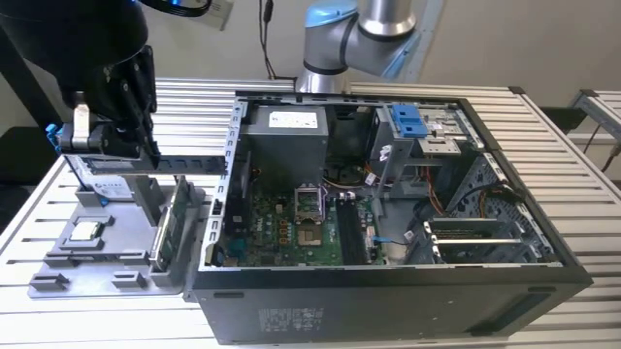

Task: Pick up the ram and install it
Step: 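Pick up the ram and move it above insertion slot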

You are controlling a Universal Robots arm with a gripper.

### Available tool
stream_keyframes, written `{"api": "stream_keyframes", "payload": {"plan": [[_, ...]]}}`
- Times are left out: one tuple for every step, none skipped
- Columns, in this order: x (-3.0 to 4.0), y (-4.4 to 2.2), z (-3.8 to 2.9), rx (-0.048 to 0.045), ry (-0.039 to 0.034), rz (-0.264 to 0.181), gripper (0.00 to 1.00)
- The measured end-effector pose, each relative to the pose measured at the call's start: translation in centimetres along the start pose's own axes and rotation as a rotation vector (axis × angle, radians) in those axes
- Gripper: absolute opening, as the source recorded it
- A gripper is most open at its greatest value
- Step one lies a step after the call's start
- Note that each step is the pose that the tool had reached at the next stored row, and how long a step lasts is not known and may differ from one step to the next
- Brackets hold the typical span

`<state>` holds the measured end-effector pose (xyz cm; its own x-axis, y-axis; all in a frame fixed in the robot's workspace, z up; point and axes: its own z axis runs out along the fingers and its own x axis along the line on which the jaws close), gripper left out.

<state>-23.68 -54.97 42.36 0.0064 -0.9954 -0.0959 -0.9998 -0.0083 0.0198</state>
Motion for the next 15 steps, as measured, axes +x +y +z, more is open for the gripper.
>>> {"api": "stream_keyframes", "payload": {"plan": [[0.00,-0.43,-0.01,-0.0003,0.0000,0.000,0.14],[0.00,-0.73,-0.01,-0.0002,-0.0002,0.000,0.14],[0.01,-0.98,-0.01,-0.0003,-0.0001,0.000,0.14],[0.01,-1.23,-0.02,-0.0003,-0.0001,0.000,0.14],[0.01,-1.49,-0.03,-0.0003,-0.0001,0.000,0.14],[0.01,-1.72,-0.03,-0.0003,-0.0001,0.000,0.14],[0.01,-1.94,-0.03,-0.0002,-0.0001,0.000,0.14],[0.01,-2.18,-0.04,-0.0003,-0.0001,0.000,0.14],[0.01,-2.44,-0.05,-0.0003,-0.0001,0.000,0.14],[0.02,-2.68,-0.05,-0.0003,0.0000,0.000,0.14],[0.02,-2.94,-0.06,-0.0003,-0.0001,0.000,0.14],[0.02,-3.25,-0.06,-0.0003,-0.0001,0.000,0.14],[0.02,-3.55,-0.07,-0.0003,-0.0001,0.000,0.14],[0.02,-3.87,-0.07,-0.0003,-0.0002,0.000,0.14],[0.03,-4.20,-0.08,-0.0004,-0.0001,0.000,0.14]]}}
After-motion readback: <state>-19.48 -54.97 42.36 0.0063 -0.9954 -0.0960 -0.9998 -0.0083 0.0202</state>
